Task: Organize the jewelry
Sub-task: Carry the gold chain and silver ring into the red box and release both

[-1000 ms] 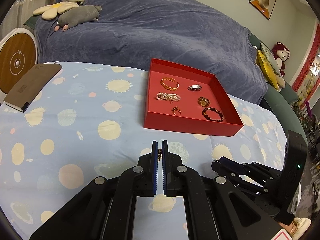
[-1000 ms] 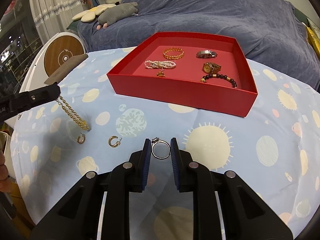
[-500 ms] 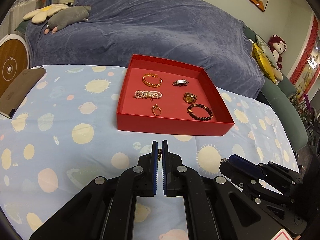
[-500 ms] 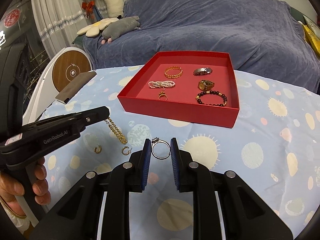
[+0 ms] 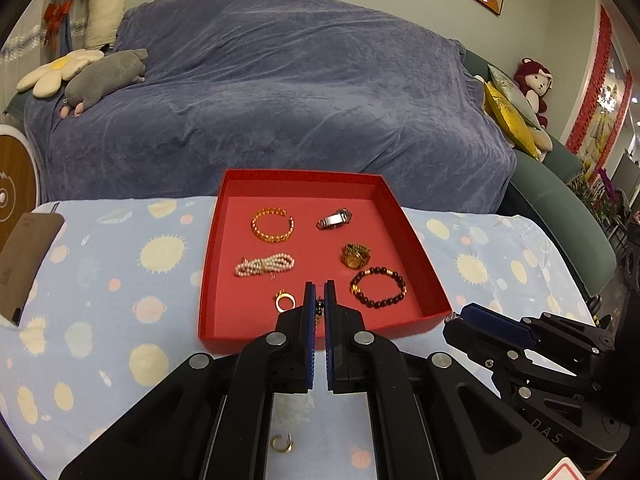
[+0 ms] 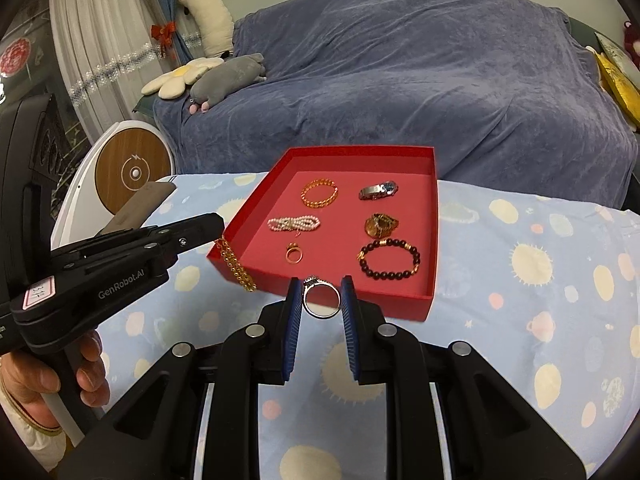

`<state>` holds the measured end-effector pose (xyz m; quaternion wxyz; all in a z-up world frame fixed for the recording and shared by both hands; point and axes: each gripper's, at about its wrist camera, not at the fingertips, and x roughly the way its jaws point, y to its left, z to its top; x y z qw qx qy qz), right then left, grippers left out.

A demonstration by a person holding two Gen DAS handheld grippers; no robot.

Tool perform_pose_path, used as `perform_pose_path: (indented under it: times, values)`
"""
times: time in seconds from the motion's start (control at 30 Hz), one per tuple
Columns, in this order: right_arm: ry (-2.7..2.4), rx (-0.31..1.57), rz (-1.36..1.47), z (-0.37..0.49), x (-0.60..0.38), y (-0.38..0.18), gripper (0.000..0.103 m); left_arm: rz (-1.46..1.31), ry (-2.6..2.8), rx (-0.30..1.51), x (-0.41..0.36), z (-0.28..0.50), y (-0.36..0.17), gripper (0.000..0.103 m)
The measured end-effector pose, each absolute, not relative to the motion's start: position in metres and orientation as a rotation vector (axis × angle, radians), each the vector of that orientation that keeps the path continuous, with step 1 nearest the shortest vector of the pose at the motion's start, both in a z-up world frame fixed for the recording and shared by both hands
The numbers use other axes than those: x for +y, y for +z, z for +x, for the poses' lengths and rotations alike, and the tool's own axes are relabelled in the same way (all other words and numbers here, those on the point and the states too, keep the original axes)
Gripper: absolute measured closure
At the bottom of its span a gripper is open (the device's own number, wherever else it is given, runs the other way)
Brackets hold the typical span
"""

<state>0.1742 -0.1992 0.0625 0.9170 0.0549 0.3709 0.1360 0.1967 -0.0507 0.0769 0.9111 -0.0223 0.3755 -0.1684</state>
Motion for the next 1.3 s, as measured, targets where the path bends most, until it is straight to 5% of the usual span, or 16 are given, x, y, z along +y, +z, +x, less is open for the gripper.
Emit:
perform_pose_path:
  times: [0.5,0.97,1.1,1.3]
  values:
    - [0.240,0.818,0.182,0.308,-0.204,0.043,0.084,-0.087,-0.326,0.809,-0.069,0.315,0.056,0.101]
    - [0.217,0.885,0.160,0.337,-0.201,0.015,0.083,-0.093,-0.281,0.846,-0.068,0.342,0.026,0.097]
    - [0.212,0.878,0.149,0.334,-0.200,0.017,0.083,-0.118,-0.257,0.833,-0.062,0.341,0.026,0.075]
    - [0.222,0.855,0.148,0.310,-0.204,0.031,0.081,-0.094,-0.224,0.798,-0.050,0.318,0.039,0.069]
